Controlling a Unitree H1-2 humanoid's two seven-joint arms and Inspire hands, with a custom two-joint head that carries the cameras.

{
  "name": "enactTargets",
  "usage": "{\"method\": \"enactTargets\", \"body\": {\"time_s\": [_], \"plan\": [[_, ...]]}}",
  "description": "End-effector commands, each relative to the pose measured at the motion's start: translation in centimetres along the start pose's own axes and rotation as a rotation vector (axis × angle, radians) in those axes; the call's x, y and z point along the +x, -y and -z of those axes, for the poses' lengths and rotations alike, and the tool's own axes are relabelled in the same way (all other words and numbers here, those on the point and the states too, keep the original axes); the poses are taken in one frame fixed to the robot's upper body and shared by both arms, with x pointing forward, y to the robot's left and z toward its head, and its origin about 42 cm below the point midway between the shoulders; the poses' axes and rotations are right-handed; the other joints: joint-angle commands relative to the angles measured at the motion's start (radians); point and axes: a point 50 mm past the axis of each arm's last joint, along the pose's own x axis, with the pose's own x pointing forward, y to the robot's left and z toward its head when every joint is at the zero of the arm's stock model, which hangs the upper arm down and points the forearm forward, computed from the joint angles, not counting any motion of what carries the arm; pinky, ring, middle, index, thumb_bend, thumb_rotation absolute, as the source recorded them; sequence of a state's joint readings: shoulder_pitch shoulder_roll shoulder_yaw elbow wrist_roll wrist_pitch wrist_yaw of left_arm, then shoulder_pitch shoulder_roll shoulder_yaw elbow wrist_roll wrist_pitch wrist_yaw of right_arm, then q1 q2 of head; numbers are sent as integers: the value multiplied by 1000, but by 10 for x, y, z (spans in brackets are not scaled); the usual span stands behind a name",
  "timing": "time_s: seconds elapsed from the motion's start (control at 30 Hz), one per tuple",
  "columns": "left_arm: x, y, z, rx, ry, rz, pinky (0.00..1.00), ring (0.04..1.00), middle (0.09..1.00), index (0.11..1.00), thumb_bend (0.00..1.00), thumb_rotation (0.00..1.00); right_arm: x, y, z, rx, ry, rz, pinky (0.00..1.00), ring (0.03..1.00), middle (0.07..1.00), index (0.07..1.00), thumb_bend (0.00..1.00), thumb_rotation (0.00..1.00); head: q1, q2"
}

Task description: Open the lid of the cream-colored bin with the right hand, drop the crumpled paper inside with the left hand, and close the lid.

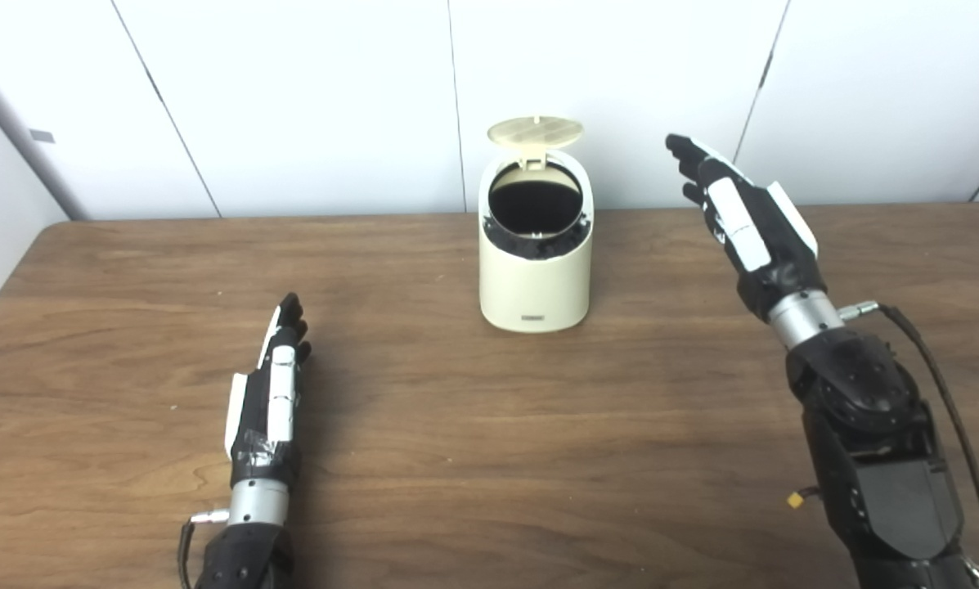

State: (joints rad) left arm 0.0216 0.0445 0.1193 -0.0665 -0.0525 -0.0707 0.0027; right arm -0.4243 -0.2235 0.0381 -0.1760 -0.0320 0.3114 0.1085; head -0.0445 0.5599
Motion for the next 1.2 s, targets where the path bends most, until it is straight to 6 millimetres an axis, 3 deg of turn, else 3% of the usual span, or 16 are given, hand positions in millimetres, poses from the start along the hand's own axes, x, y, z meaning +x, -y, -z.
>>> {"method": "enactTargets", "body": {"time_s": [0.0, 0.17, 0.53, 0.83, 1.17], "plan": [[-8, -1, 15, -4, -21, 1, 993, 1000, 1000, 1000, 396, 1000, 16, 4, -27, -78, 101, -3, 954, 957, 943, 864, 561, 970, -1, -8], [-10, 2, 18, -5, -39, -3, 984, 993, 1000, 1000, 408, 997, 31, 1, -34, -225, 131, -4, 870, 915, 915, 856, 581, 991, 2, -19], [-12, 6, 24, -16, -55, -11, 976, 987, 991, 1000, 428, 962, 49, -3, -49, -329, 182, -14, 789, 885, 904, 857, 596, 1000, 13, -47], [-12, 8, 30, -37, -56, -1, 985, 989, 991, 1000, 453, 870, 61, -6, -54, -398, 205, -33, 808, 883, 898, 868, 561, 1000, 17, -74], [-11, 10, 32, -38, -69, 3, 946, 968, 978, 991, 430, 840, 69, -14, -56, -448, 207, -81, 851, 911, 917, 875, 529, 1000, 21, -100]]}}
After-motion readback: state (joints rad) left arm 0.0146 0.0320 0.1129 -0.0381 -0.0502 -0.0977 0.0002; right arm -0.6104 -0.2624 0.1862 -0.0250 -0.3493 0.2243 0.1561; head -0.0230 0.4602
